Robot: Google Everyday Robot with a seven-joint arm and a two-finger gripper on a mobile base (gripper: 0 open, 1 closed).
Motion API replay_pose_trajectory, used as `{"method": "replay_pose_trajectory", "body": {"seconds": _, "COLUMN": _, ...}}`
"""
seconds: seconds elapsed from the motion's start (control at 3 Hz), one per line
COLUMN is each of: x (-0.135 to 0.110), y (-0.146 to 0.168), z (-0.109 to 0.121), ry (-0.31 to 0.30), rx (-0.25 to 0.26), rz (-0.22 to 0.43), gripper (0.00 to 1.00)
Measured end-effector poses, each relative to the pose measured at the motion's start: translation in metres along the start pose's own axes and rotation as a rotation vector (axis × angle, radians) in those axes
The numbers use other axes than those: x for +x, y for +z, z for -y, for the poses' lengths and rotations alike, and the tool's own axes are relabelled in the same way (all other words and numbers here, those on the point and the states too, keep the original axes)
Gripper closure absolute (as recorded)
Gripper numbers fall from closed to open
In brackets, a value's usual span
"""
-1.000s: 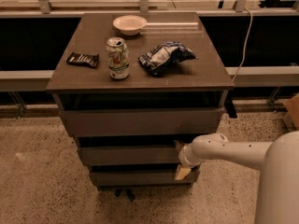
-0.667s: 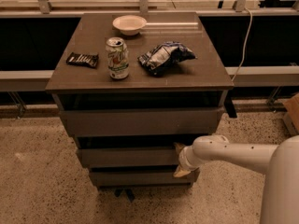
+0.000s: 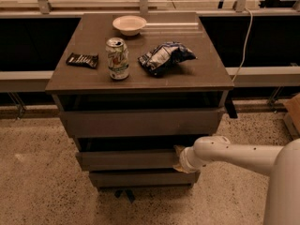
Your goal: Open middle drawer
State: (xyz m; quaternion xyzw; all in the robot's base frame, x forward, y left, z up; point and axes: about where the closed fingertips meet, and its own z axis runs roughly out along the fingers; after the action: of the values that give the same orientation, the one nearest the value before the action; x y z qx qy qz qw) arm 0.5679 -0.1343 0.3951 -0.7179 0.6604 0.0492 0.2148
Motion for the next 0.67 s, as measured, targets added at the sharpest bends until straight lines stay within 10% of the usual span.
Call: {"method": "replay_pose_trajectory", "body": {"seconds": 0.67, "x": -0.0012, "y": -0.003, "z": 0.0008, "ry": 0.0, "rx": 0.0, "rz": 0.0, "gripper": 1.0}}
